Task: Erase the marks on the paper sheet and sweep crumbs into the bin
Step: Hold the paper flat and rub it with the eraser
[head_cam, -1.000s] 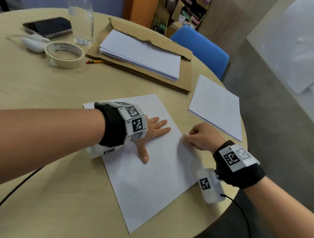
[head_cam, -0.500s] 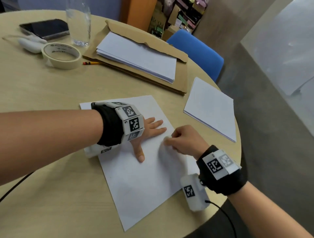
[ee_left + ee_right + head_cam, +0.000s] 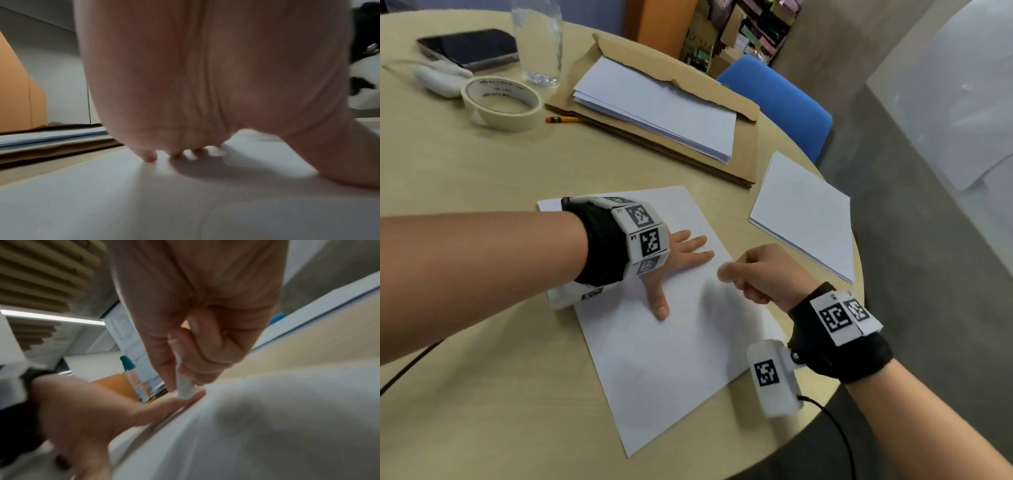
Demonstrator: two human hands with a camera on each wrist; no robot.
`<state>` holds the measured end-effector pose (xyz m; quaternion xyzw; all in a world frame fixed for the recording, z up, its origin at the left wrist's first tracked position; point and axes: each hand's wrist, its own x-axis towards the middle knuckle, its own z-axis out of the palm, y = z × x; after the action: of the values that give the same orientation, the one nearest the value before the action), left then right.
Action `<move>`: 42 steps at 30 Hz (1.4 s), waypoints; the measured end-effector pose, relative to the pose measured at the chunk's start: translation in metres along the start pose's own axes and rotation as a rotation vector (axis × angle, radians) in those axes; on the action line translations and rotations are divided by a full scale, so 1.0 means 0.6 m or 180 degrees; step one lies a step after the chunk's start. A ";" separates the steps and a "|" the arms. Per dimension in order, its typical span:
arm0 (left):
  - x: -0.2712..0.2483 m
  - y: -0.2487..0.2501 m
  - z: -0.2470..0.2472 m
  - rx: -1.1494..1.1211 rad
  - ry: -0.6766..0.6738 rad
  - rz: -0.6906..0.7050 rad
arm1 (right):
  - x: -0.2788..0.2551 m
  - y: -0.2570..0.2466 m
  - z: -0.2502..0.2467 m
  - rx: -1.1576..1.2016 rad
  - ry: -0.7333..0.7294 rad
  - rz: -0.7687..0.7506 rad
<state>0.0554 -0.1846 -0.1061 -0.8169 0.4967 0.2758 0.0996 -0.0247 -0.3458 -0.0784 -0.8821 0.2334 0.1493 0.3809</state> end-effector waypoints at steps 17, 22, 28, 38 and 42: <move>-0.003 -0.002 0.001 -0.0058 -0.0054 -0.0002 | -0.005 -0.038 0.034 -0.0963 -0.0461 -0.0022; -0.001 -0.003 0.002 -0.0122 -0.0058 0.0000 | -0.001 -0.036 0.004 -0.1172 -0.0038 0.0102; -0.005 -0.001 0.003 -0.0111 0.0031 0.0041 | -0.009 -0.059 0.070 -0.0901 -0.0489 -0.0301; 0.000 -0.007 0.008 -0.0256 0.0109 0.0030 | -0.001 -0.036 0.022 -0.1123 0.0180 -0.0115; -0.010 0.004 0.005 -0.0177 0.0198 0.0068 | -0.007 -0.054 0.074 -0.0947 -0.0315 -0.0450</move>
<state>0.0499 -0.1800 -0.1050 -0.8222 0.5004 0.2651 0.0585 -0.0152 -0.2920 -0.0865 -0.9346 0.1270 0.1984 0.2666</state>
